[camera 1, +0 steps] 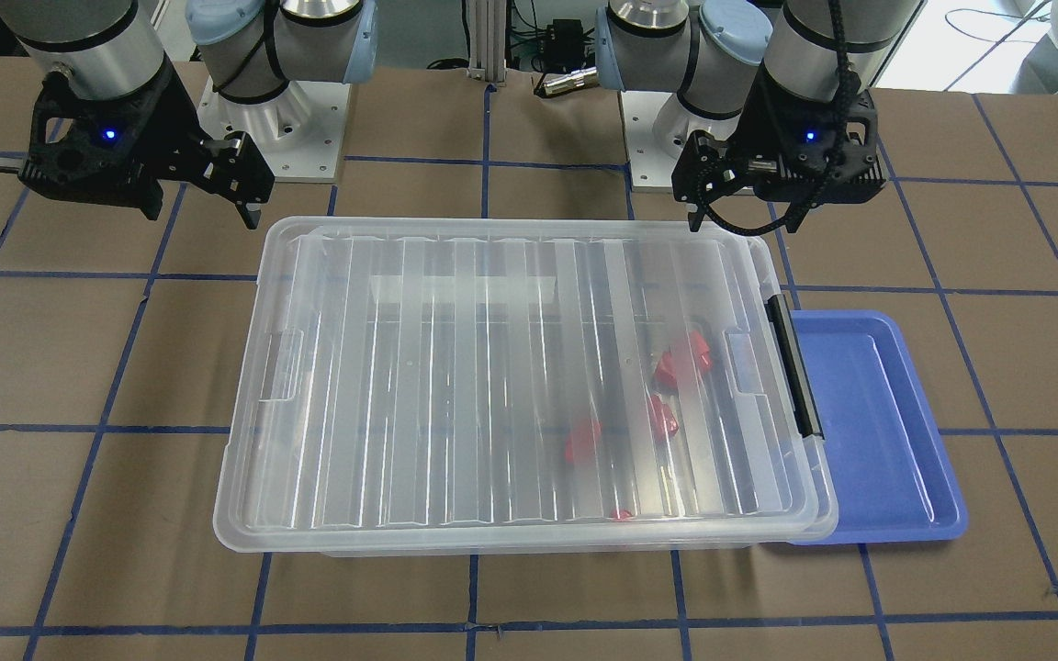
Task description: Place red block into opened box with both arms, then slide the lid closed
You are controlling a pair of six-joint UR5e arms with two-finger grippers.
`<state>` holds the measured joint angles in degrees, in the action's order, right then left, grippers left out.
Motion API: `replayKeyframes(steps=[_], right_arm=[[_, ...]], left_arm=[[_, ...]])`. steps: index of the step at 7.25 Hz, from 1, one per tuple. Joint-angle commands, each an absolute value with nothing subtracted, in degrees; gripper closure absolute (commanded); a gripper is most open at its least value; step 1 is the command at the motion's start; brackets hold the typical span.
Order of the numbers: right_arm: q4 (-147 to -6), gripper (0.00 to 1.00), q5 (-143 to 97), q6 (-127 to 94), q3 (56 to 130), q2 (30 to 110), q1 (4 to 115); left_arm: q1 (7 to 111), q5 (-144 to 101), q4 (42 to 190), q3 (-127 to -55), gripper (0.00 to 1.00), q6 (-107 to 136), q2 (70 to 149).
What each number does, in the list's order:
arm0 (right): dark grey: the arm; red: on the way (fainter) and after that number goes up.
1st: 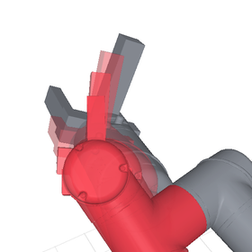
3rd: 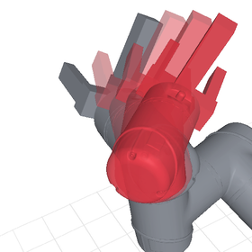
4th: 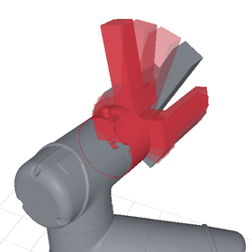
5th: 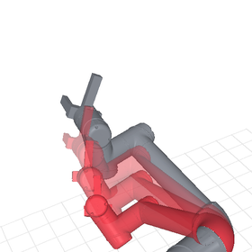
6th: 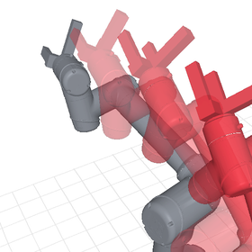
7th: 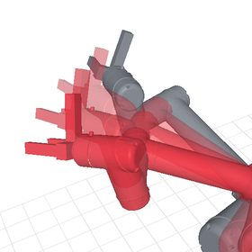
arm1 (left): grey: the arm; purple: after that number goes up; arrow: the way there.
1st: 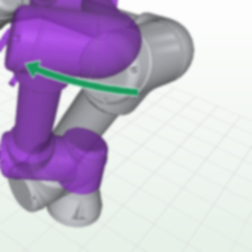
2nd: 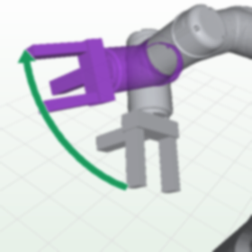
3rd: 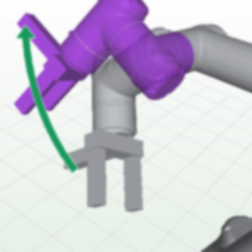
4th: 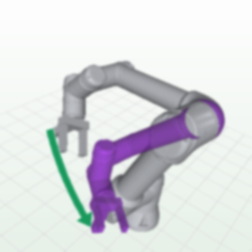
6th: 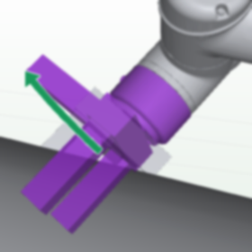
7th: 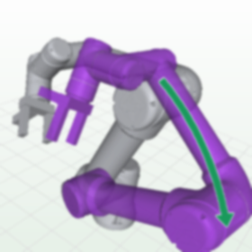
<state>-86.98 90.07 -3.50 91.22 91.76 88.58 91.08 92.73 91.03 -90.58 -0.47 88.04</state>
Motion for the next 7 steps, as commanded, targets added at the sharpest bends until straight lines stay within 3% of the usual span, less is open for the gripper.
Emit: replayKeyframes(steps=[1,7], right_arm=[[-87.27,0.00,90.00,-3.43,91.58,91.93,88.42],[-87.10,0.00,90.18,-3.52,90.88,92.81,88.42]], left_arm=[[91.76,90.56,90.97,-90.27,0.00,-0.96,86.76],[90.18,88.87,88.51,-89.82,0.00,-2.99,85.78]])
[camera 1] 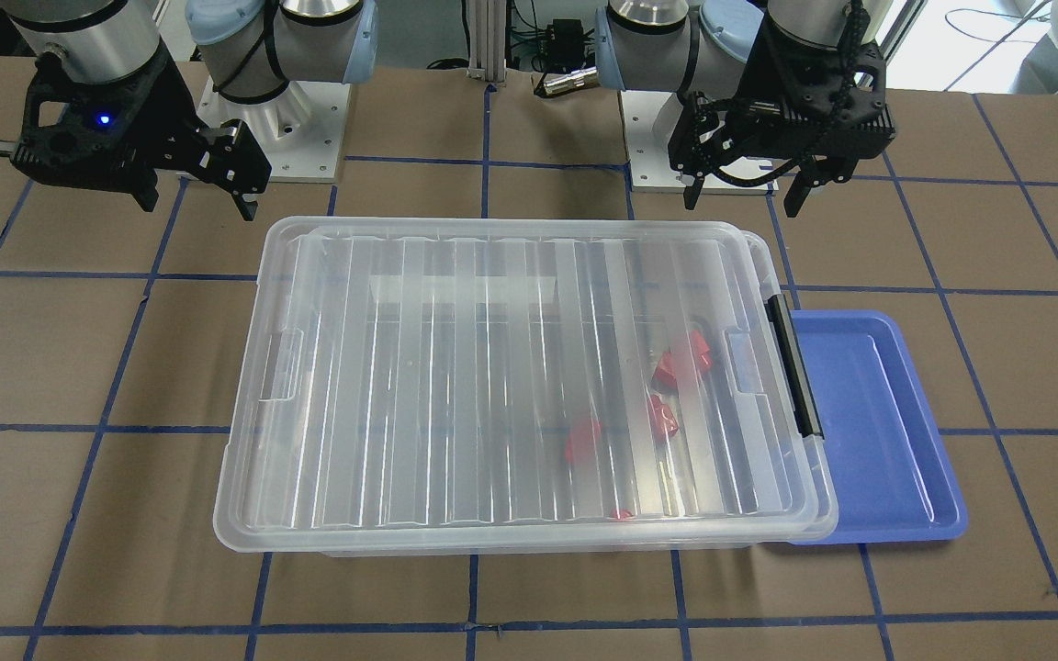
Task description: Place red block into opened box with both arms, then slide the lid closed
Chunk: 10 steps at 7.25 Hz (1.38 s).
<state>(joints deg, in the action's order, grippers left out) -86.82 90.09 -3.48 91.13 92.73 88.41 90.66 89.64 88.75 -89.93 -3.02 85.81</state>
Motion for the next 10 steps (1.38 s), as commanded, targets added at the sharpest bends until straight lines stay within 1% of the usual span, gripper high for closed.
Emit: replayKeyframes(steps=[1,9,10], right_arm=[[-87.10,0.00,90.09,-3.52,90.88,92.73,88.50],[-87.10,0.00,90.18,-3.51,91.32,92.99,88.51],[-87.10,0.00,90.26,-3.69,91.67,93.16,88.51]], left_arm=[[90.61,88.77,88.51,-90.09,0.00,-2.81,85.52],[90.44,89.65,88.94,-91.14,0.00,-2.90,84.64],[90.27,89.47,88.86,-89.84,0.00,-2.38,85.42]])
